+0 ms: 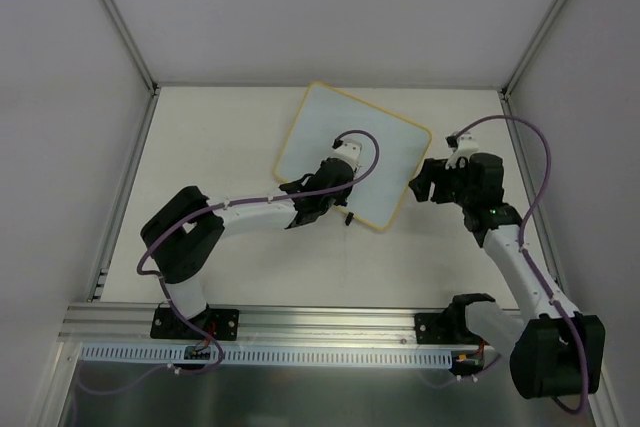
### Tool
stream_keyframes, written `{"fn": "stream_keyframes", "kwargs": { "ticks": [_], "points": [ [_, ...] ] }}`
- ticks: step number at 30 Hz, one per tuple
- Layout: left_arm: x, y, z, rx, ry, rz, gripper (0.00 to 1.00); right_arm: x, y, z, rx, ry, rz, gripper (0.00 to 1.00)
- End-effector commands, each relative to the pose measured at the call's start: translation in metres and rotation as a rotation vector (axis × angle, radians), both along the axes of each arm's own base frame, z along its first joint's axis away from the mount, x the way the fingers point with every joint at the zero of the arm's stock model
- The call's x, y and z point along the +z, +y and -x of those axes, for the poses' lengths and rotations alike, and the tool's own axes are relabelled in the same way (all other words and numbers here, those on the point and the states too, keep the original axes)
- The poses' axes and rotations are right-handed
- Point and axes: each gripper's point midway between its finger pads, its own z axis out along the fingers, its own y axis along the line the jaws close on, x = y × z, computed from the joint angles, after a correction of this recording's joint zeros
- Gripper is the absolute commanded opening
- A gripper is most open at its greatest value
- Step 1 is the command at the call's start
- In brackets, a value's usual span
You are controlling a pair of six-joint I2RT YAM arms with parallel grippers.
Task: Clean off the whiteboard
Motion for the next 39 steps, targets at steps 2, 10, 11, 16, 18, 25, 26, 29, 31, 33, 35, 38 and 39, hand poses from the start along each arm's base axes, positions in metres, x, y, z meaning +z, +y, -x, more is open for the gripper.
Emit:
{"fn": "stream_keyframes", "kwargs": {
  "ticks": [2, 10, 11, 16, 18, 25, 26, 29, 31, 33, 35, 38, 39],
  "points": [
    [0.035, 0.013, -0.004, 0.025, -0.045, 0.035, 0.0, 0.048, 0.009, -0.034, 0.088, -0.068, -0.091, 0.74],
    [0.044, 0.022, -0.009, 0.041, -0.057, 0.045, 0.0, 0.055, -0.002, -0.079, 0.119, -0.049, -0.127, 0.74],
    [0.045, 0.022, -0.009, 0.042, -0.058, 0.045, 0.0, 0.054, -0.004, -0.083, 0.121, -0.043, -0.133, 0.74],
    [0.044, 0.025, -0.013, 0.053, -0.061, 0.042, 0.0, 0.044, -0.002, -0.087, 0.17, -0.016, -0.166, 0.69],
    [0.043, 0.026, -0.017, 0.058, -0.058, 0.042, 0.0, 0.042, 0.001, -0.086, 0.195, -0.01, -0.183, 0.64],
    [0.053, 0.02, -0.041, 0.053, -0.084, 0.041, 0.0, 0.035, 0.012, -0.085, 0.268, 0.016, -0.232, 0.48],
    [0.052, 0.02, -0.043, 0.054, -0.083, 0.037, 0.0, 0.032, 0.012, -0.085, 0.27, 0.02, -0.232, 0.47],
    [0.054, 0.016, -0.052, 0.042, -0.092, 0.04, 0.0, 0.026, 0.012, -0.084, 0.27, 0.032, -0.229, 0.33],
    [0.054, 0.009, -0.057, 0.02, -0.097, 0.041, 0.0, 0.023, 0.011, -0.084, 0.271, 0.036, -0.224, 0.26],
    [0.046, 0.004, -0.06, 0.005, -0.093, 0.024, 0.0, 0.021, 0.011, -0.082, 0.277, 0.035, -0.218, 0.14],
    [0.048, -0.001, -0.065, -0.002, -0.105, 0.022, 0.0, 0.019, 0.011, -0.081, 0.278, 0.037, -0.215, 0.07],
    [0.038, -0.005, -0.07, -0.006, -0.1, -0.002, 0.0, 0.014, 0.011, -0.078, 0.284, 0.045, -0.211, 0.0],
    [0.031, -0.005, -0.07, -0.004, -0.092, -0.012, 0.0, 0.014, 0.011, -0.078, 0.286, 0.044, -0.212, 0.0]
  ]
}}
